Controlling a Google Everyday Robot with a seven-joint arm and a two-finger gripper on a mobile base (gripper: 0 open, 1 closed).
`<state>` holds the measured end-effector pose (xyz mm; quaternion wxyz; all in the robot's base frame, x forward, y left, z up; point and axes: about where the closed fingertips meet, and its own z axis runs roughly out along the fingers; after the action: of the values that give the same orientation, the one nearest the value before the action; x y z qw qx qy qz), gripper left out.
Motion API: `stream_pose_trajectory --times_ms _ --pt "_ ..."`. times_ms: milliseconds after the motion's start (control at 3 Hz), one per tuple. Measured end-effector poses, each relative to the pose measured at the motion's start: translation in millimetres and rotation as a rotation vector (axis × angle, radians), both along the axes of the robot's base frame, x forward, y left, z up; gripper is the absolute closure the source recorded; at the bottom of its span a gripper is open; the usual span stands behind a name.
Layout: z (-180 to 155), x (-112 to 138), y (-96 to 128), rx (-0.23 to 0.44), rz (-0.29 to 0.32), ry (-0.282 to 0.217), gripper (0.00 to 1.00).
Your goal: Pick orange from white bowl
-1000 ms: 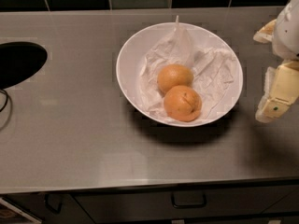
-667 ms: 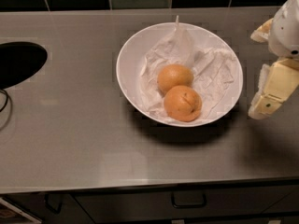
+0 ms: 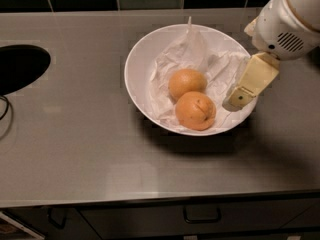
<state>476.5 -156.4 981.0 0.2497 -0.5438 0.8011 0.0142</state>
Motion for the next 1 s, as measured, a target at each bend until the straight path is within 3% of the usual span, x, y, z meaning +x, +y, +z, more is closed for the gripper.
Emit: stream_pose_trajectory --times_ms 333,667,1000 --pt "0.0 0.0 0.0 0.0 0.0 0.0 0.0" --pt "0.5 0.7 4.4 0.004 -0.03 0.047 0.0" --pt "-2.4 5.3 16.0 0.07 -0.131 0.118 0.0"
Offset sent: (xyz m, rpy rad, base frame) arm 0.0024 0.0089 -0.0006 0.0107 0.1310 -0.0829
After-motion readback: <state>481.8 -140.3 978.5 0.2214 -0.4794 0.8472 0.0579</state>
